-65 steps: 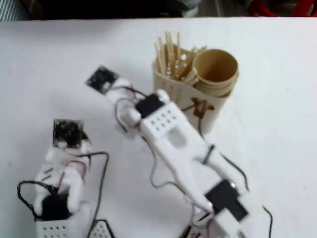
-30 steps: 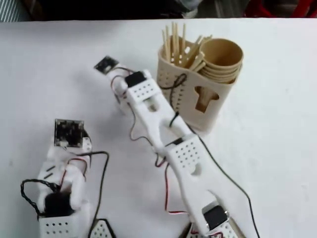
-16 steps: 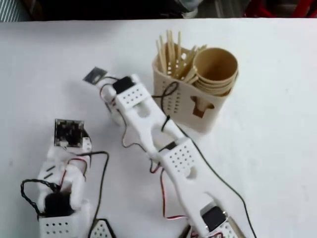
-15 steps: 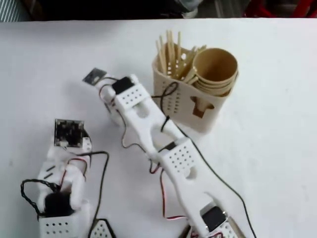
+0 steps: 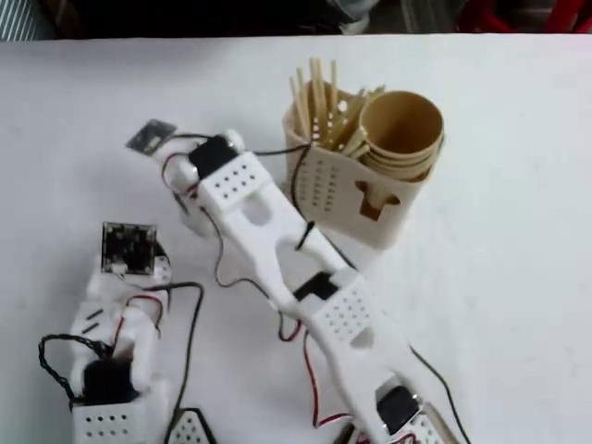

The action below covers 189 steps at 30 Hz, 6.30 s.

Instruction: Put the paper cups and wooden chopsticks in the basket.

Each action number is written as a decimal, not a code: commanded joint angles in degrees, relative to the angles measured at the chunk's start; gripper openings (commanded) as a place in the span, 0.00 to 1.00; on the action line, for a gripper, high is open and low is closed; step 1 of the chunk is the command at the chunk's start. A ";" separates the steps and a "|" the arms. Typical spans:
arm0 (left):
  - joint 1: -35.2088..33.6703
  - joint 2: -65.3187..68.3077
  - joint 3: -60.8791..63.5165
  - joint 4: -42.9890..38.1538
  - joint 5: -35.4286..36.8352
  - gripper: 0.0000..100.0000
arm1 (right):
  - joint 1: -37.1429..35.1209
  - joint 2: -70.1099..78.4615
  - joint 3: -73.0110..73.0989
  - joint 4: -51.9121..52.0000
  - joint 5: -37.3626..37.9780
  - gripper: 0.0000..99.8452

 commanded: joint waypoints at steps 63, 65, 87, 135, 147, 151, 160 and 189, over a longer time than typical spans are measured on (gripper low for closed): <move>-0.48 -0.48 -0.18 -1.23 -0.18 0.03 | 30.64 -41.80 22.33 -44.00 -12.66 0.04; -0.40 -0.48 -0.09 -1.23 -0.18 0.03 | 30.02 -43.82 22.33 -40.13 -12.75 0.09; -0.22 -0.48 2.11 -3.69 -5.27 0.03 | 27.30 -59.74 22.42 -13.58 -12.57 0.02; 4.88 -0.48 2.64 -2.90 -5.45 0.02 | 25.63 -139.82 125.45 -38.20 -12.22 0.02; 10.15 -0.48 5.27 -3.78 -5.63 0.03 | 30.64 -147.56 140.66 -38.46 -12.22 0.02; 11.21 -0.31 5.27 -3.60 -5.63 0.03 | 30.73 -147.65 146.64 -40.84 -12.22 0.02; 14.37 -0.31 5.27 5.63 -5.54 0.03 | 32.48 -147.47 150.51 -39.52 -12.22 0.02; 14.11 -0.31 5.27 22.68 -5.63 0.03 | 32.40 -147.38 150.51 -24.84 -12.31 0.02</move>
